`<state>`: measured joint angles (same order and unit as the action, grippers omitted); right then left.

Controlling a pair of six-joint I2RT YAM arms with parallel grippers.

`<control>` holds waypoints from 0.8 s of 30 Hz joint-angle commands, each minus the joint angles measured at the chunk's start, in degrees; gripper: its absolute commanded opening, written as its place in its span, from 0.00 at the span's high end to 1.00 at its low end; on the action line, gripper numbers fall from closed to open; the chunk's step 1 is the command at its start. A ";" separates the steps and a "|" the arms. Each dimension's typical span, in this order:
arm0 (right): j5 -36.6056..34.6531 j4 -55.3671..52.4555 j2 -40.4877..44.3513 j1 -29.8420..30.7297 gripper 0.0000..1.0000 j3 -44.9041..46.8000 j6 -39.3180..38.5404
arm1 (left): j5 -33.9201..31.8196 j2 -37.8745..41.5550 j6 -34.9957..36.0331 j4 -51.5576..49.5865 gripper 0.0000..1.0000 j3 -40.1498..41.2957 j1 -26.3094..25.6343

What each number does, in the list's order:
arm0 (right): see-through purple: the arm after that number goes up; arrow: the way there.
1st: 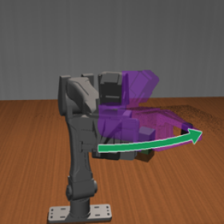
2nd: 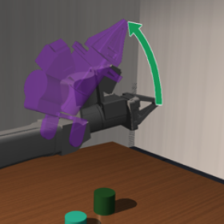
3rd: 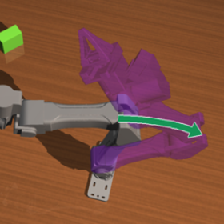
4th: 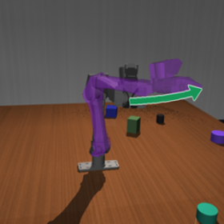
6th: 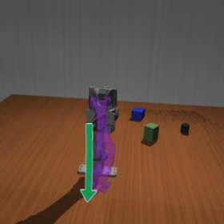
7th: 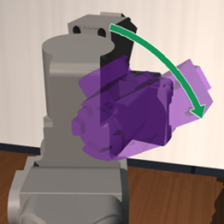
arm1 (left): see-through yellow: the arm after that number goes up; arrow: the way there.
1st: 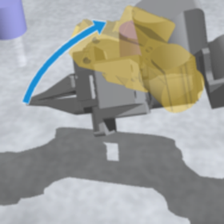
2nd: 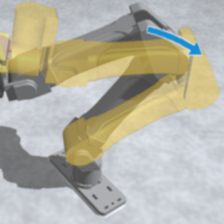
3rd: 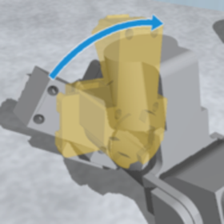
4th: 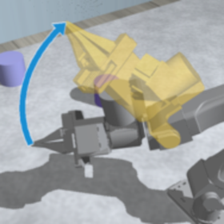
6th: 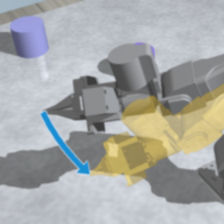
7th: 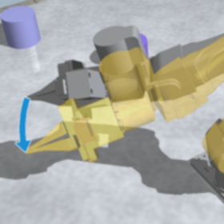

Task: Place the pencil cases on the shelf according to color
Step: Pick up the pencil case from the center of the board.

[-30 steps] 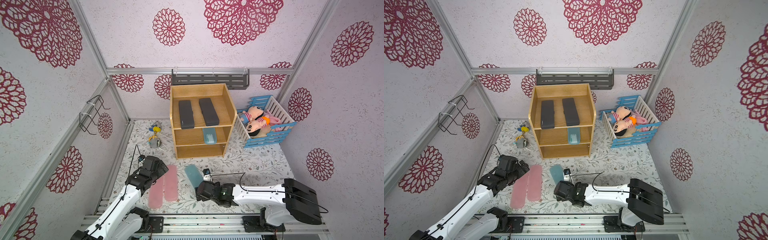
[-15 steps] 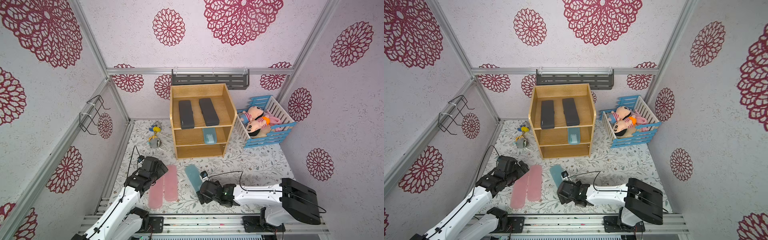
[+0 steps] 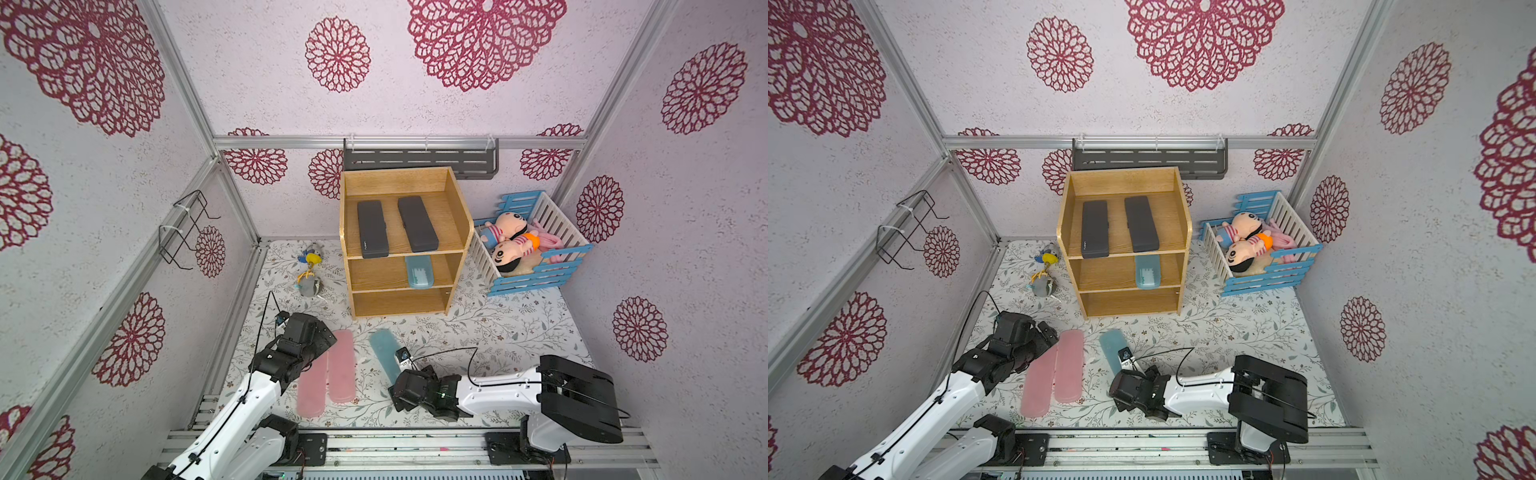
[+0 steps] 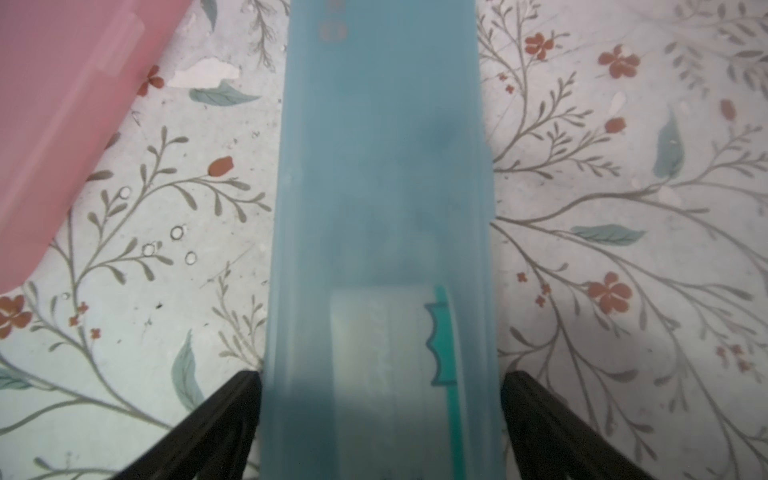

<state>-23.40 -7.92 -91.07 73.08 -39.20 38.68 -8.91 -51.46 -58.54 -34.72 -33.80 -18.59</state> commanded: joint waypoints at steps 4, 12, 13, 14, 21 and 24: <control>0.28 0.77 -1.18 1.69 0.27 2.55 5.73 | -0.73 -0.47 0.58 1.67 0.03 -0.03 0.02; -8.90 -4.76 5.86 4.37 0.38 2.47 9.71 | -0.99 -0.28 1.37 -0.03 0.03 -1.61 -0.04; -10.06 -5.63 7.58 4.76 0.38 2.39 10.09 | -1.18 0.14 1.18 -0.08 0.03 -1.41 -0.04; -10.54 -6.39 9.05 4.92 0.38 2.30 10.19 | -1.55 0.50 0.92 0.12 0.03 -1.02 -0.03; -14.84 -12.00 17.60 6.66 0.37 -0.92 10.06 | -3.41 2.73 0.30 -0.04 0.03 0.17 -0.04; -17.59 -14.59 19.59 6.84 0.36 -3.32 10.10 | -4.19 2.81 -0.02 1.72 0.03 0.67 -0.04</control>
<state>-35.14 -19.66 -74.02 79.53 -39.42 47.72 -11.29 -49.10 -58.43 -34.15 -33.76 -18.59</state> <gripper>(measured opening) 0.779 0.971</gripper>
